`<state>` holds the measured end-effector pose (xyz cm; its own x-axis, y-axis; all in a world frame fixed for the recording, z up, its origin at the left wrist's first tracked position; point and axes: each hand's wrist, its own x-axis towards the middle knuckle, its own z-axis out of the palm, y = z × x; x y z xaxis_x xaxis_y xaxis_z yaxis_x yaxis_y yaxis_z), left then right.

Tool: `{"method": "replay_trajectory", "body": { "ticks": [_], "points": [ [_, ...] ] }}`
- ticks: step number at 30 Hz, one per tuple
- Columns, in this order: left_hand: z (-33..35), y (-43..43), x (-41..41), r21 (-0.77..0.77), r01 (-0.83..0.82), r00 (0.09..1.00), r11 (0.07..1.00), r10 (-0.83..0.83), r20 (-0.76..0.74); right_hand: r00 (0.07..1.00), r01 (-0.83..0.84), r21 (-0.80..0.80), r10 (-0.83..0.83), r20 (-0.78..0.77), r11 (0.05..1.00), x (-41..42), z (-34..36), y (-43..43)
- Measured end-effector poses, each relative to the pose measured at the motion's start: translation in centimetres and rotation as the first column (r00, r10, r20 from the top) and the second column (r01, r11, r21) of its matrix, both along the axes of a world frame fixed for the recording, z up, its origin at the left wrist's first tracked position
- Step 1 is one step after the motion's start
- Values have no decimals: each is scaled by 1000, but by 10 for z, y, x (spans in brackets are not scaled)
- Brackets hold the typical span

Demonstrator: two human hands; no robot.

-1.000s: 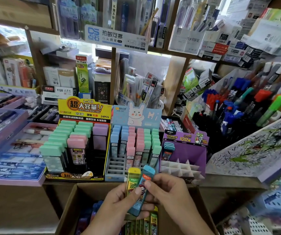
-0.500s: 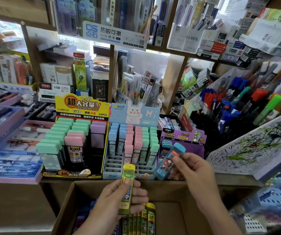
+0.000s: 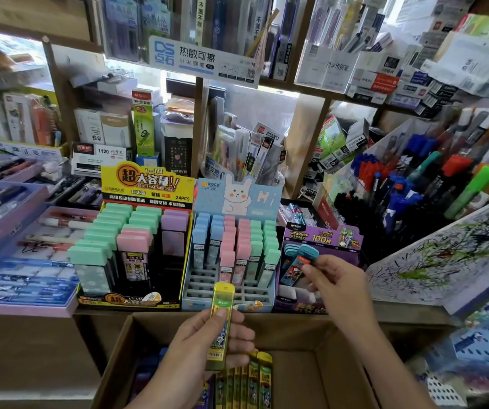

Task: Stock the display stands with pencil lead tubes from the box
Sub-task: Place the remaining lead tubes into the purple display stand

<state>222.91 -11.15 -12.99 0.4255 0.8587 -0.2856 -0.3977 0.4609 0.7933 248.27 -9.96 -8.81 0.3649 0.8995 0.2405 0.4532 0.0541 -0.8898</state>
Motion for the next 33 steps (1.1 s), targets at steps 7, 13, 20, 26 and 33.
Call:
{"method": "replay_trajectory", "body": {
  "ticks": [7,13,20,26,33],
  "points": [
    [-1,0,1,22,11,1000,1000,-10,-22,994,-2,-75,11,107,997,-2,-4,6],
    [0,-1,0,24,20,999,1000,-19,-28,966,34,-102,-7,258,994,-2,-5,10],
    [1,-2,3,31,31,999,999,-30,-30,950,108,-49,-88,301,993,-6,-7,5],
    [2,-3,4,45,24,999,999,-22,-39,978,50,110,-71,196,993,-27,8,-22],
    [5,-8,6,84,72,995,994,-66,-68,959,-272,-145,255,-123,951,-65,-3,-48]
  ]
}}
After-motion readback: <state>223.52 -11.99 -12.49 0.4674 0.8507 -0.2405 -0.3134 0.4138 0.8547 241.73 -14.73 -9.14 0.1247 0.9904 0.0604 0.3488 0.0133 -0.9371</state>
